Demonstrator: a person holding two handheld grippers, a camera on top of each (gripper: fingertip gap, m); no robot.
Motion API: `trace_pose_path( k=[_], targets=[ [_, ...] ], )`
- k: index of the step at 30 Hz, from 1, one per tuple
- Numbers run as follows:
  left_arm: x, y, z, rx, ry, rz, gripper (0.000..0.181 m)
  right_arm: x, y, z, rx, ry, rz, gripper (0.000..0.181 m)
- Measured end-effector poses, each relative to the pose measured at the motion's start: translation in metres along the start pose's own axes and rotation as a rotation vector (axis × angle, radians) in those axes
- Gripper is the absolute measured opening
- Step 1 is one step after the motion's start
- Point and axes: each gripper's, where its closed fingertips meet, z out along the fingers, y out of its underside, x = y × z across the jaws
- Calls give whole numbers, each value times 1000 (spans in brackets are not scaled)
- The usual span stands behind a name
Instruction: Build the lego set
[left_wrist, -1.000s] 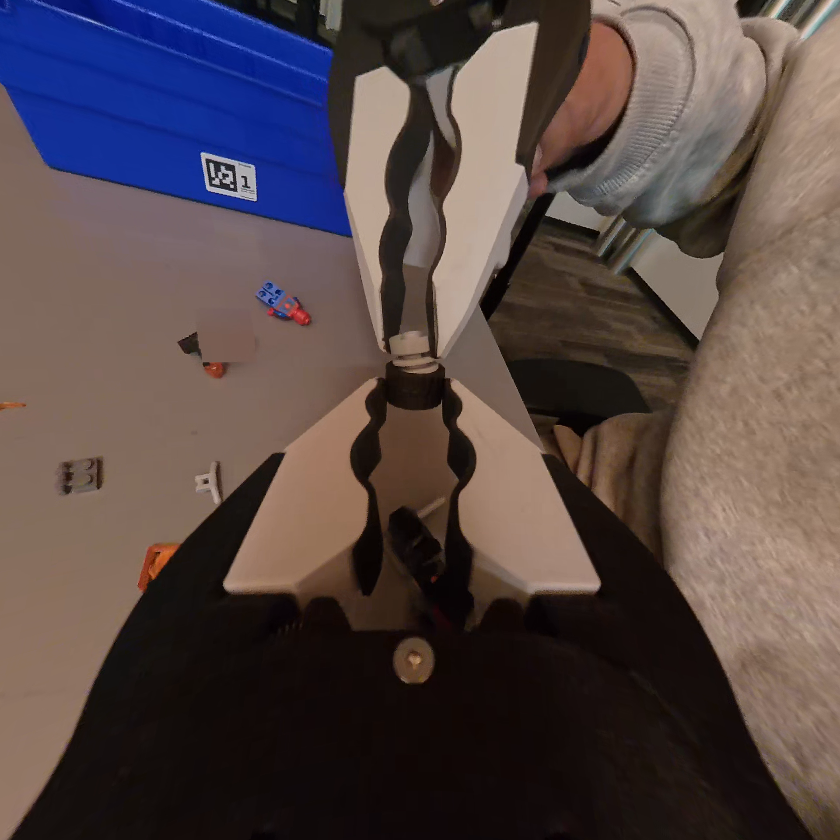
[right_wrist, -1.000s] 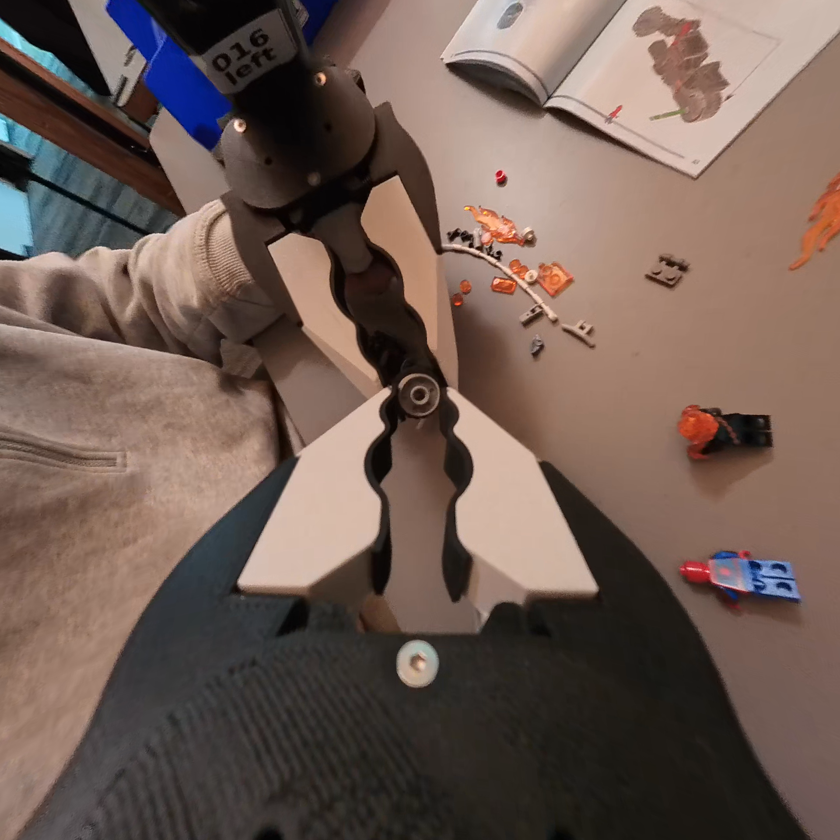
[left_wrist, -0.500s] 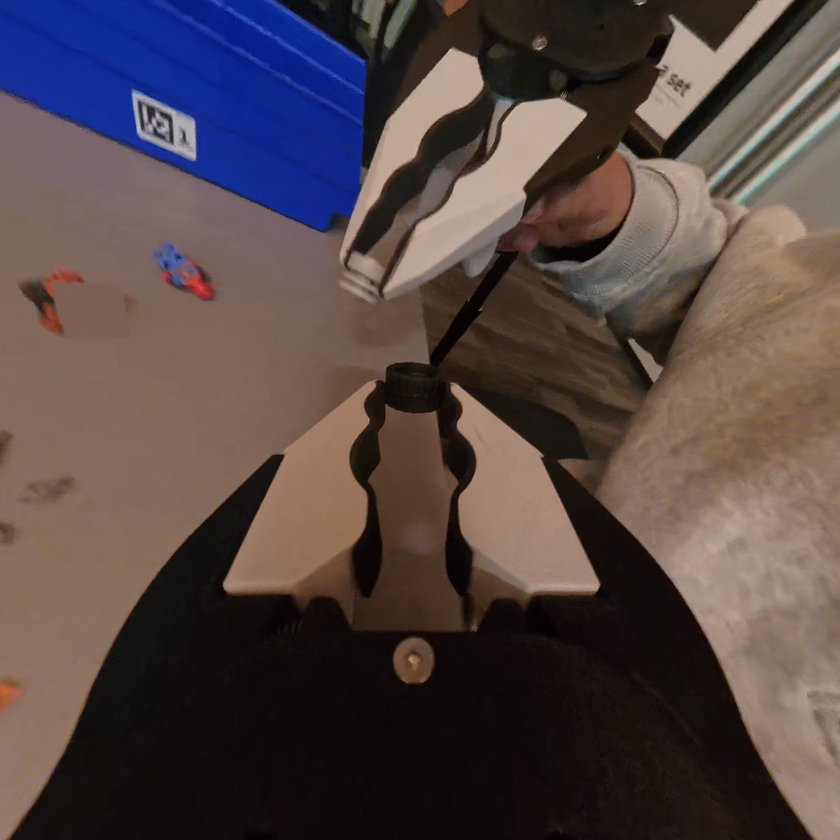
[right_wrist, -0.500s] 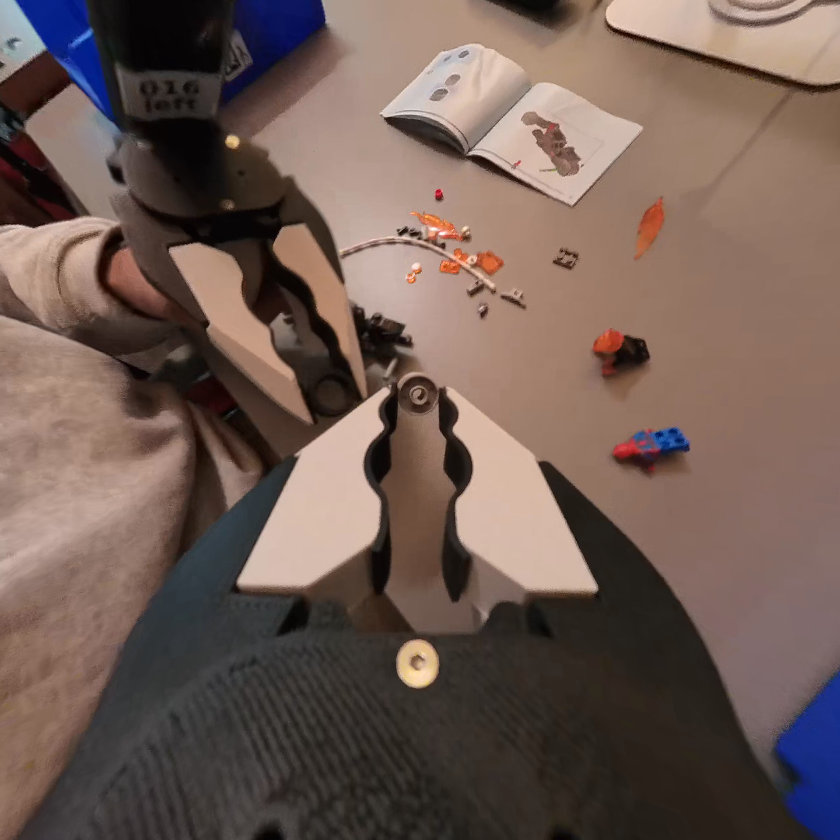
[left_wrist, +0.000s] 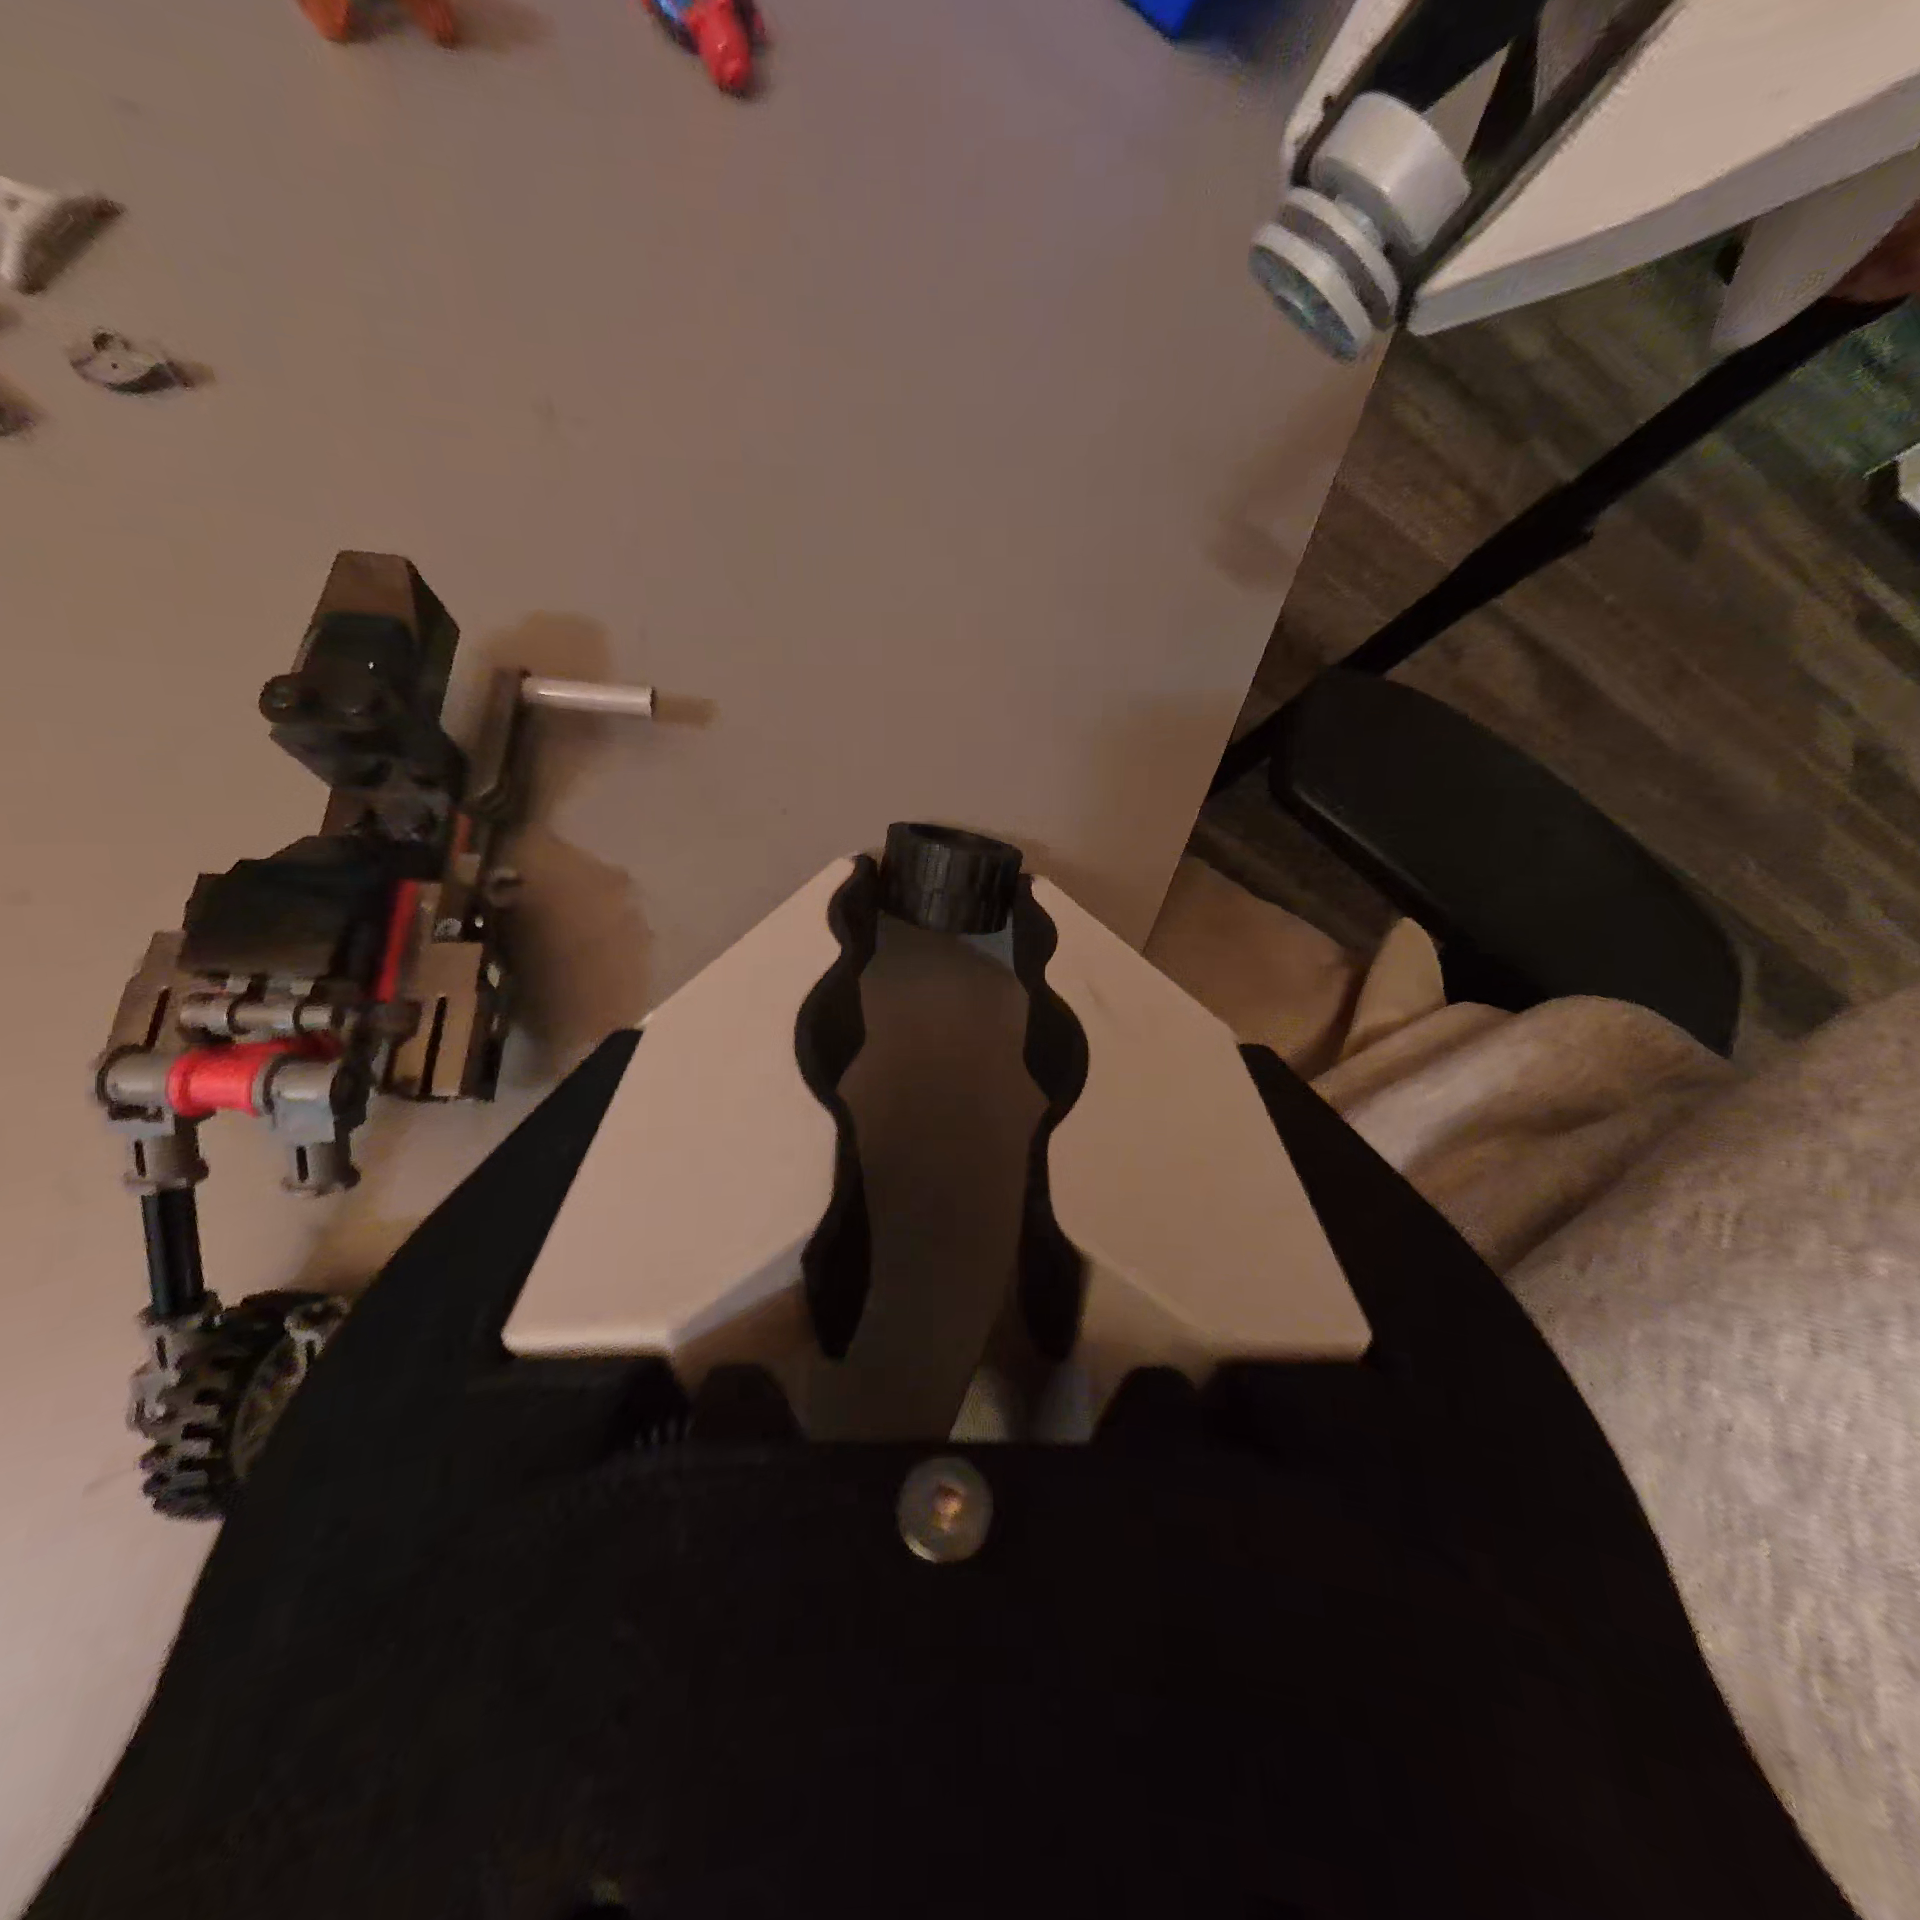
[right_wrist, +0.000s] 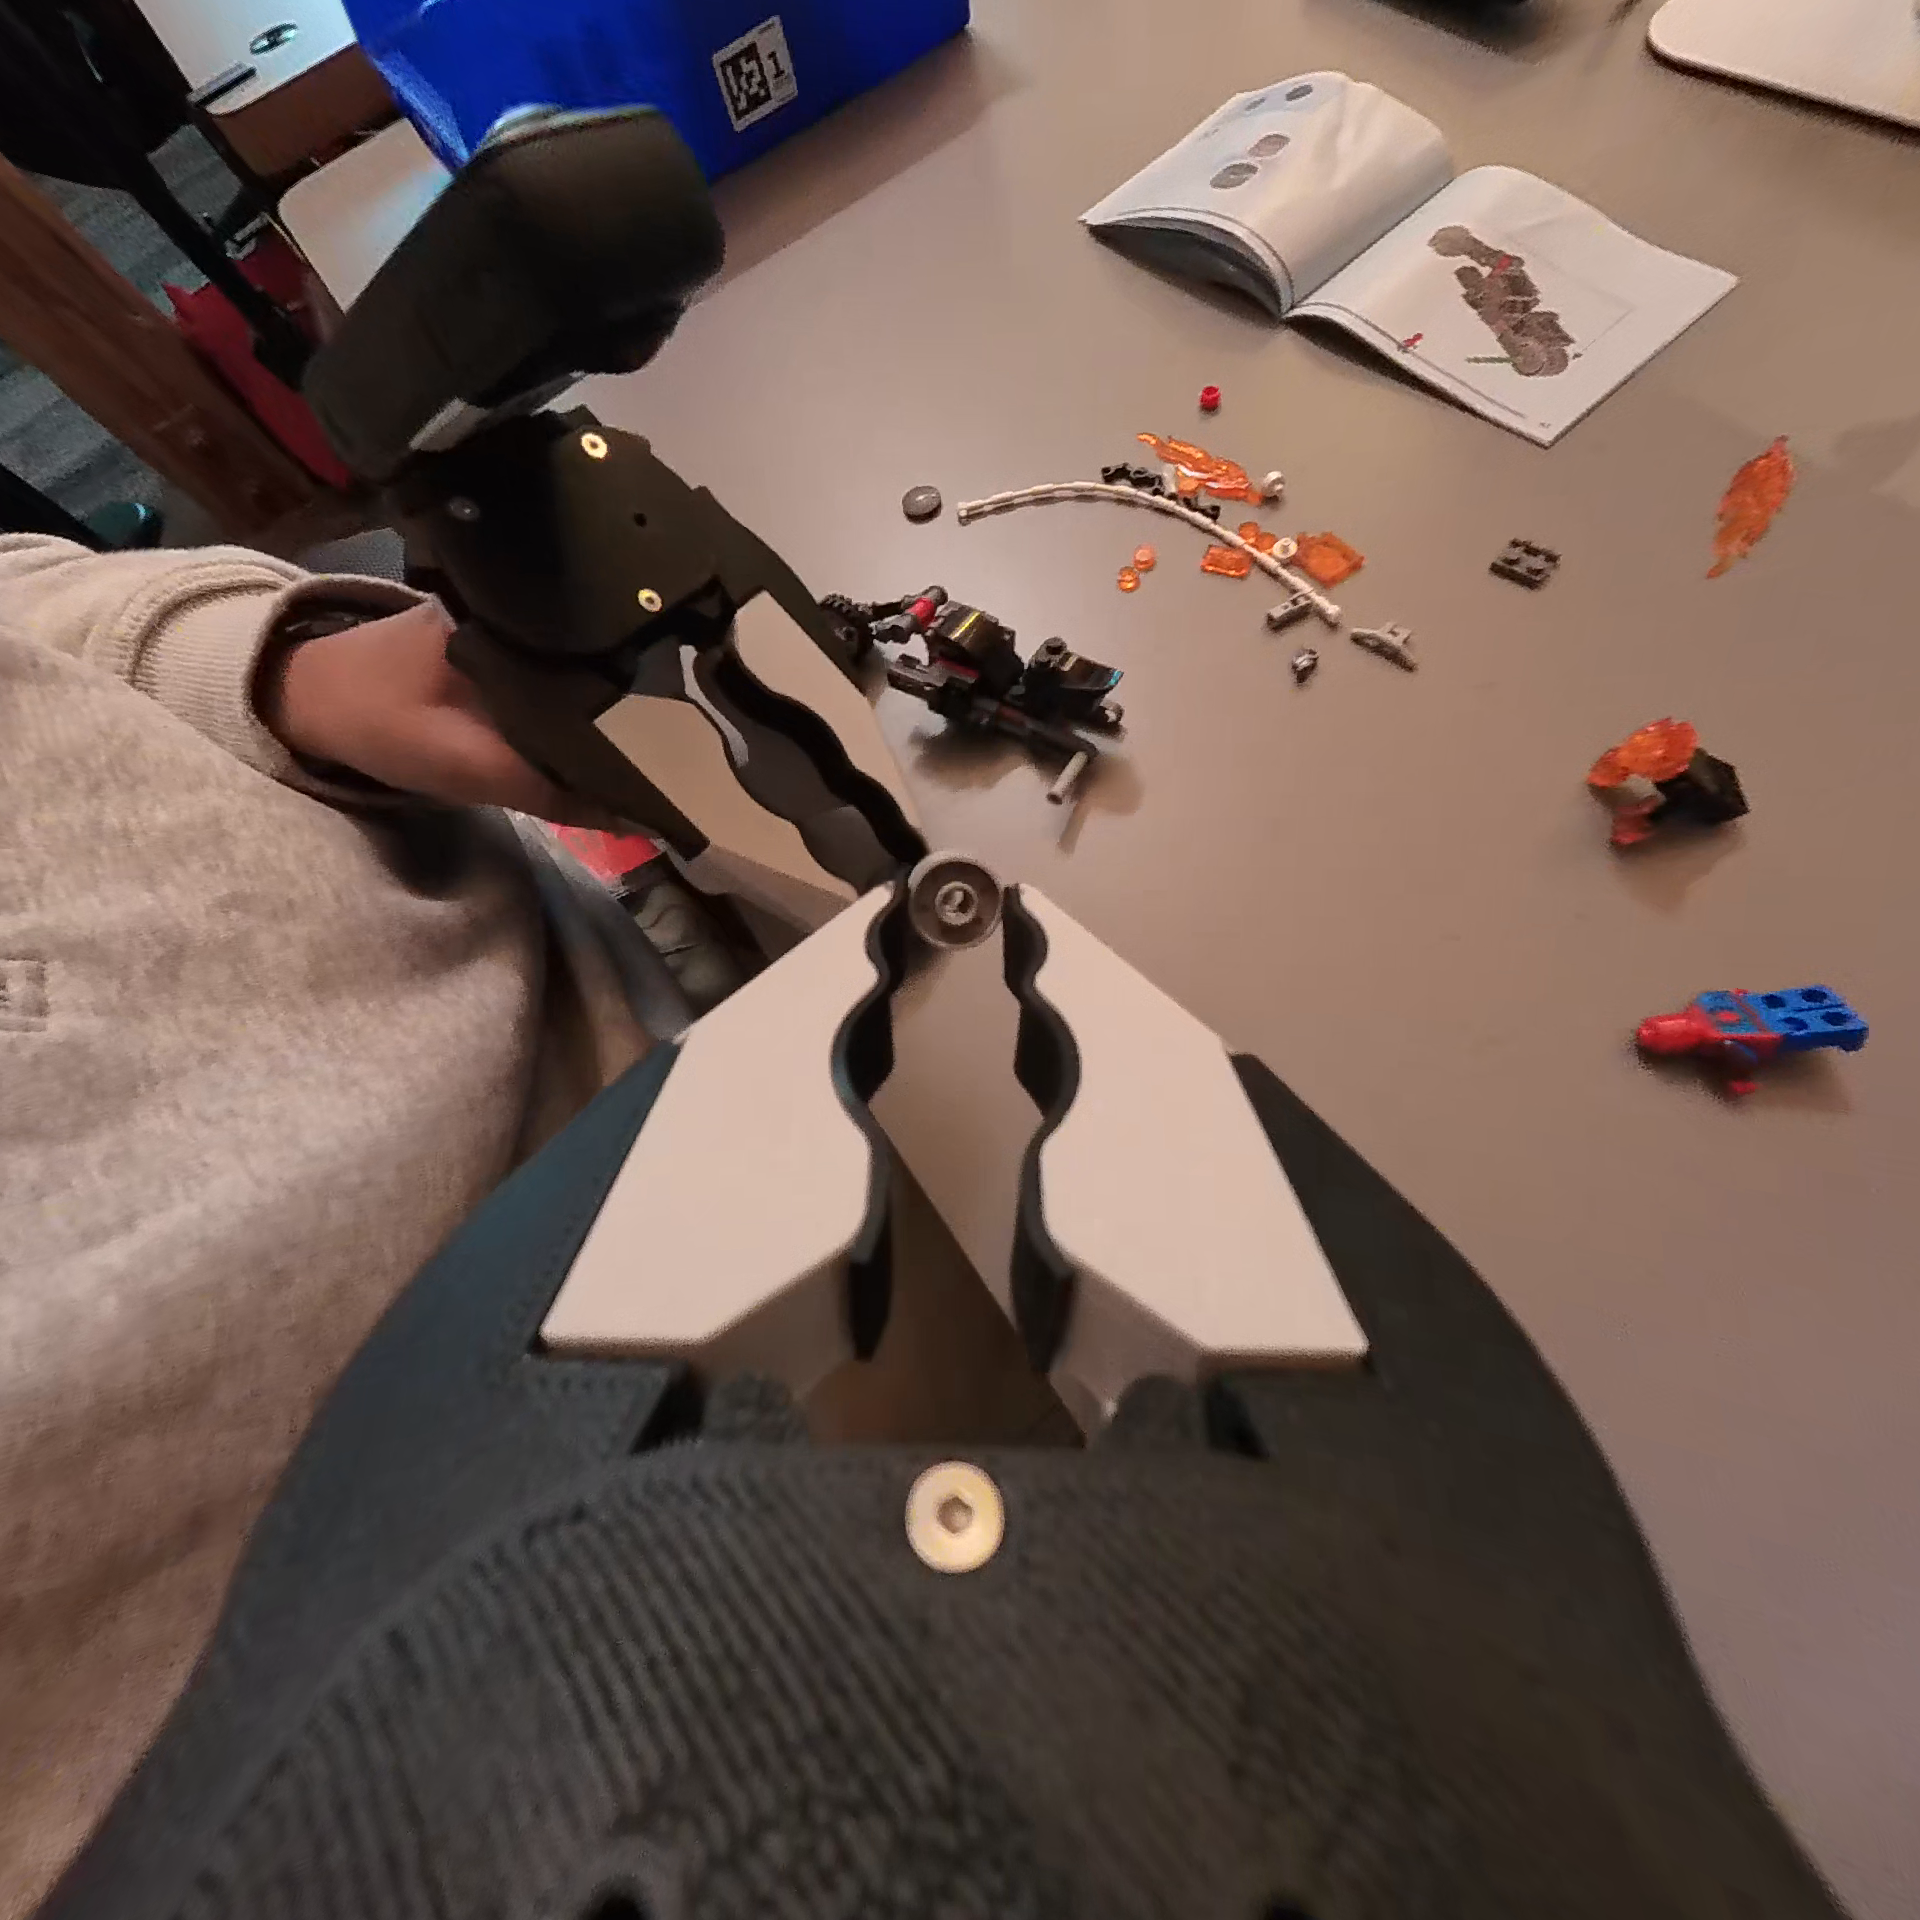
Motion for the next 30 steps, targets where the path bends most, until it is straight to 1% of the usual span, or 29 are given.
trace_pose_path(
  k=[4,8,10,13,16,17,21,23,25,27,30],
  targets=[
    [1,3,-4,-3,-8,3,26,-6,7,3,-7,-9,-3,16],
    [-1,9,-9,-12,-43,33,27,-11,14,16,-54,-14,-27,16],
    [-2,11,-11,-9,-56,51,27,-9,19,24,-100,11,-55,16],
    [-2,9,-12,32,-37,41,28,-5,29,34,-174,37,-84,16],
    [4,3,-11,78,22,2,32,4,57,39,-340,77,-83,16],
    [6,1,-10,84,38,-9,33,4,64,41,-366,78,-80,16],
    [4,-4,-3,63,33,-22,34,-2,65,55,-341,55,-71,16],
    [2,-4,-1,45,30,-20,27,3,60,59,-320,89,-106,16],
    [5,-4,1,39,59,-34,22,5,53,61,-290,96,-126,16],
    [8,-5,1,53,92,-65,22,3,46,63,-260,74,-127,16],
    [7,-5,-2,69,108,-98,22,3,41,67,-265,75,-163,16]
  ],
)
